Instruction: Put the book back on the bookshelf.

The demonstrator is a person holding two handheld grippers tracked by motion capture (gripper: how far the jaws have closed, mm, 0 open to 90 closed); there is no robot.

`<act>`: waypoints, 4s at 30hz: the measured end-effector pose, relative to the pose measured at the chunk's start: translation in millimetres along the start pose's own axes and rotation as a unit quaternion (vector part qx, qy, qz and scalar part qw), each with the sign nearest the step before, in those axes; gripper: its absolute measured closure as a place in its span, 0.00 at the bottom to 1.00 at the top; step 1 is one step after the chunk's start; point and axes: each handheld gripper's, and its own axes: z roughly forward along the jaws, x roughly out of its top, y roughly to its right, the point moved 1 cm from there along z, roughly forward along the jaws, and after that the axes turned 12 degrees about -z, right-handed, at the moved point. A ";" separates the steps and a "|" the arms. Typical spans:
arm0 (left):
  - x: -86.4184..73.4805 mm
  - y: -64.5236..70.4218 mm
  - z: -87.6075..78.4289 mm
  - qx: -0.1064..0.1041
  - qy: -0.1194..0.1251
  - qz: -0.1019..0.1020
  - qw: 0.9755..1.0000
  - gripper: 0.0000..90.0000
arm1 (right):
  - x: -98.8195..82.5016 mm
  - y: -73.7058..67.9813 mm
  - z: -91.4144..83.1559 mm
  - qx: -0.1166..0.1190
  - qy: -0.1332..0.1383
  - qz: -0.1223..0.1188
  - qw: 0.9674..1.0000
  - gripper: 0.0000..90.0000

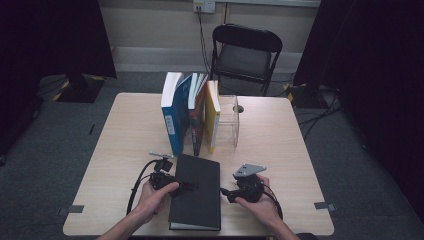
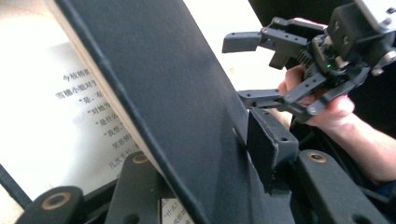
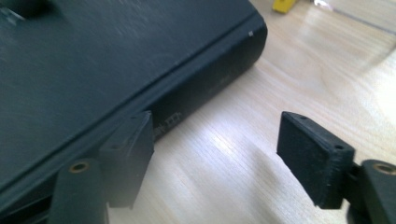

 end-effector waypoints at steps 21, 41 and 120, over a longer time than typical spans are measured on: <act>-10.3 23.4 -2.3 0.028 0.036 0.097 0.994 0.63 | 8.8 -15.1 -2.8 0.121 0.046 0.037 0.991 0.15; -22.5 59.0 -7.5 0.040 0.059 0.217 0.974 0.62 | 5.9 -0.6 4.7 0.241 0.063 0.094 0.964 0.06; -28.0 -16.2 -50.3 0.245 0.064 0.176 0.951 0.18 | 46.1 -17.5 -70.6 0.083 0.126 -0.090 0.984 0.59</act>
